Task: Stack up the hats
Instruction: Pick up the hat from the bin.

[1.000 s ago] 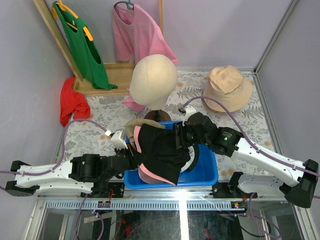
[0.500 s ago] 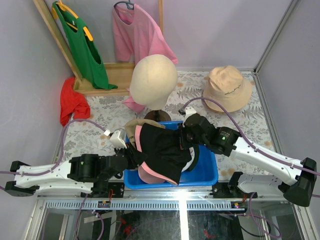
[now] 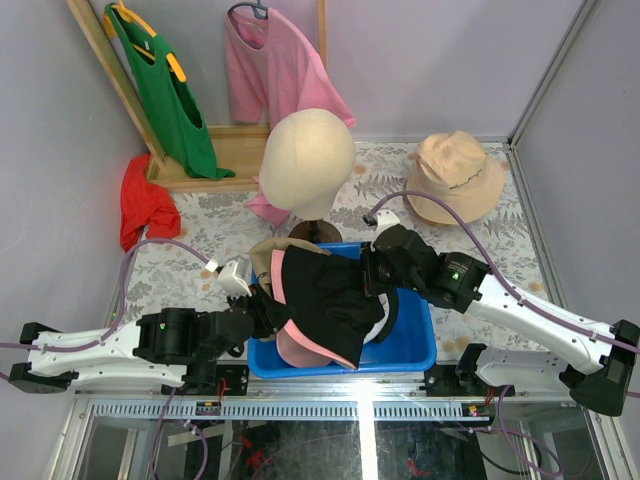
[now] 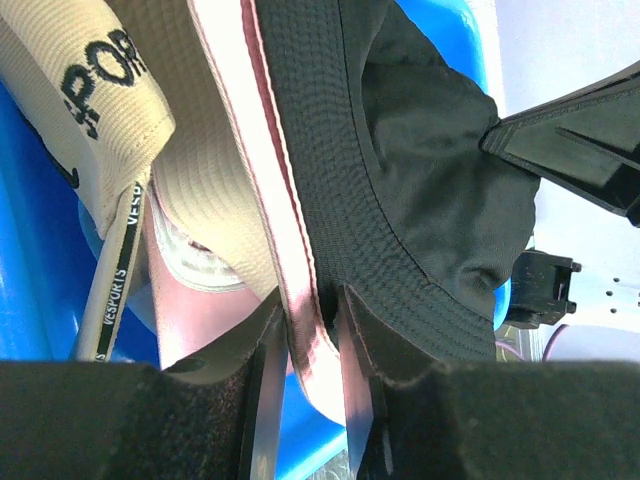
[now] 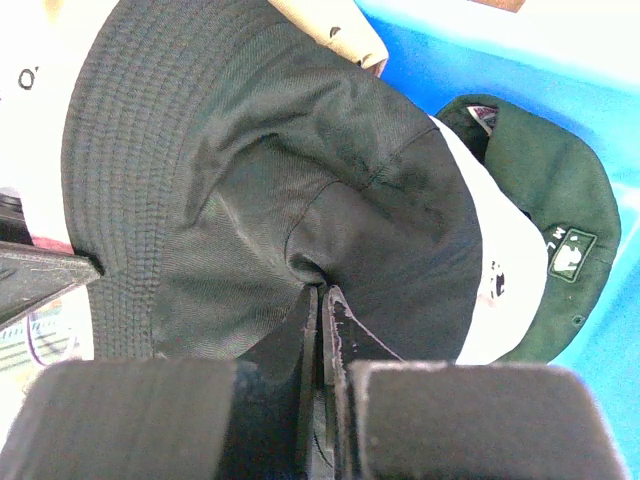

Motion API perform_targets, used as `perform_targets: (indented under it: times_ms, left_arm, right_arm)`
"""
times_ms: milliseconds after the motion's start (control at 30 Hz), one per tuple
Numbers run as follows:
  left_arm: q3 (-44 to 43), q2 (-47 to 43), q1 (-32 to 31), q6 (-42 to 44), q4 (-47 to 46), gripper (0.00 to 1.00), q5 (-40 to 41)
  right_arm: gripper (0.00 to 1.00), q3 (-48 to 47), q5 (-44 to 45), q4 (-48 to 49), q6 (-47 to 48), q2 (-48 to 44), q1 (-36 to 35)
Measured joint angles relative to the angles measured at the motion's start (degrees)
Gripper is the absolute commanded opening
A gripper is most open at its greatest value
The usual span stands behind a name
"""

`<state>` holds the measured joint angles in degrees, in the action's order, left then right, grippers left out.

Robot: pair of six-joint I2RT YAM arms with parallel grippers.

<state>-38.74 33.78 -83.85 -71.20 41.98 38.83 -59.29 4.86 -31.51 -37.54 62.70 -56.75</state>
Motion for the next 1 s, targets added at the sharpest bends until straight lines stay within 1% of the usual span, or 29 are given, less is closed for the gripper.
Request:
perform_targets:
  times_ms: [400,800,833,867,967,1000]
  left_arm:
    - [0.00,-1.77,0.00,-0.96,1.20,0.27,0.63]
    - [0.00,-2.27,0.00,-1.16,1.90,0.26,0.90]
    - [0.00,-2.43,0.00,-1.18,1.92,0.24,1.03]
    - [0.00,-2.62,0.00,-1.20,1.97,0.20,1.14]
    - [0.00,-3.08,0.00,-1.42,2.08,0.02,1.29]
    - [0.00,-3.19,0.00,-1.51,2.10,0.00,1.31]
  right_arm:
    - [0.00,-0.11,1.81,-1.03,0.00,-0.09,-0.09]
    - [0.00,-2.21,3.50,-2.64,0.04,-0.09,-0.15]
    - [0.00,-2.40,3.63,-2.80,0.09,-0.09,-0.15]
    - [0.00,-2.58,3.72,-2.93,0.11,-0.09,-0.15]
    - [0.00,-3.15,4.33,-3.30,0.24,-0.09,-0.15]
    - [0.00,-3.32,4.59,-3.43,0.28,-0.09,-0.15]
